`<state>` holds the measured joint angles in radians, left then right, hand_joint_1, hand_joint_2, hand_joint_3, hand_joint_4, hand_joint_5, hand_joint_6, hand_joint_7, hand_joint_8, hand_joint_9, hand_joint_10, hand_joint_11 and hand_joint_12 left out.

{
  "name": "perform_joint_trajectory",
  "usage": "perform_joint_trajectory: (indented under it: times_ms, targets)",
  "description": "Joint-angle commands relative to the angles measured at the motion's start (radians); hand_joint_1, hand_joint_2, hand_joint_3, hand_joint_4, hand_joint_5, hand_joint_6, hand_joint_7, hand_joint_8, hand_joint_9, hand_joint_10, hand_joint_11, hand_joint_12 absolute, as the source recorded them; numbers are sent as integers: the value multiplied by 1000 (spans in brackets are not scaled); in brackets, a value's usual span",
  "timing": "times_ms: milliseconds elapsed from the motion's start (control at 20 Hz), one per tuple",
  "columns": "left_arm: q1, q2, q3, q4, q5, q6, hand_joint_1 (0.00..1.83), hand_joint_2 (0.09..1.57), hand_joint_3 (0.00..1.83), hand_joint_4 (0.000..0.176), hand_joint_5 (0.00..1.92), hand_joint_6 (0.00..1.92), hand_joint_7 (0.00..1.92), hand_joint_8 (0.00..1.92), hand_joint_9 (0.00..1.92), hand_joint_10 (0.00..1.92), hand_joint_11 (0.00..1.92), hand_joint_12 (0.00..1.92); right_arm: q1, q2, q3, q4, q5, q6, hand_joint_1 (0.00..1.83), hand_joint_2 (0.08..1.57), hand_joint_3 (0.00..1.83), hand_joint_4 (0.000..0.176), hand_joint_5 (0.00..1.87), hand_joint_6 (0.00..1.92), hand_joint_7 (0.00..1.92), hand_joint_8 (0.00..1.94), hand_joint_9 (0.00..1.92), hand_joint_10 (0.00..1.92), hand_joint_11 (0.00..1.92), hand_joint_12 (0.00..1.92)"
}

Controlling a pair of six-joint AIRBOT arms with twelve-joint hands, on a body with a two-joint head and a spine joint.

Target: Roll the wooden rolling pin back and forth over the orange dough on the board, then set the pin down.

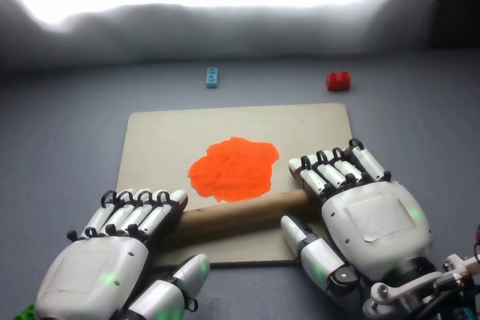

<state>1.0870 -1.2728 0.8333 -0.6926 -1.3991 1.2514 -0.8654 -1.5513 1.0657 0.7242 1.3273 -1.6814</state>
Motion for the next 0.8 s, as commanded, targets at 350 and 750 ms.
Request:
perform_joint_trajectory:
  times_ms: [350,750]
  targets:
    - [-34,20,1,26,-9,0,0,1439,1,0,197,2,219,2,176,4,0,204,-8,6,-4,-24,50,-7,0,1429,0,0,374,1,422,1,410,9,0,938]
    - [-64,36,4,26,10,2,0,1439,0,0,195,2,220,0,172,1,0,246,4,11,-4,-24,55,-5,0,1428,0,0,376,2,425,4,410,6,0,937]
